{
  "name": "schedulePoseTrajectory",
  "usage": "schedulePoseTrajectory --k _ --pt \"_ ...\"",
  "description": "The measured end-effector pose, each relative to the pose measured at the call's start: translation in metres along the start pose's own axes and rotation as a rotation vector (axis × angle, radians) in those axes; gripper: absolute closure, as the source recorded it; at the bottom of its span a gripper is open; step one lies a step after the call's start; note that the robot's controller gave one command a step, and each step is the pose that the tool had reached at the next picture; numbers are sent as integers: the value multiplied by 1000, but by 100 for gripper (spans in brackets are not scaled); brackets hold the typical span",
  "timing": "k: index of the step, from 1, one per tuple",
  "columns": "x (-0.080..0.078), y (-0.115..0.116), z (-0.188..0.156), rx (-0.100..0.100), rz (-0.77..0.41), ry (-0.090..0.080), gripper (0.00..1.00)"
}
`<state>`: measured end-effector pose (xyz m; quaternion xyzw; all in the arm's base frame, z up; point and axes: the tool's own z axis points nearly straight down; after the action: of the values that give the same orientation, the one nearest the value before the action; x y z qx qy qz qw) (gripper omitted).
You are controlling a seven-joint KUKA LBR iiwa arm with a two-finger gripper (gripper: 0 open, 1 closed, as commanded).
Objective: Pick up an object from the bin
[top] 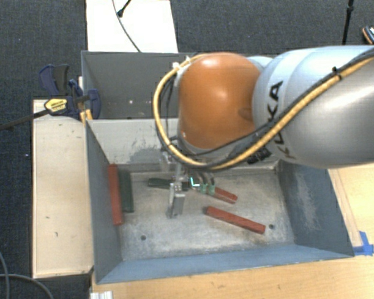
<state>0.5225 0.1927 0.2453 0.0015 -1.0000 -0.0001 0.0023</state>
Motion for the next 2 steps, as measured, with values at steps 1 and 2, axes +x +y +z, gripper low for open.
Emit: schedulePoseTrajectory --k 1,2 --pt "-69 16 88 0 149 -5 0" --pt "-69 16 83 -3 152 -8 100"
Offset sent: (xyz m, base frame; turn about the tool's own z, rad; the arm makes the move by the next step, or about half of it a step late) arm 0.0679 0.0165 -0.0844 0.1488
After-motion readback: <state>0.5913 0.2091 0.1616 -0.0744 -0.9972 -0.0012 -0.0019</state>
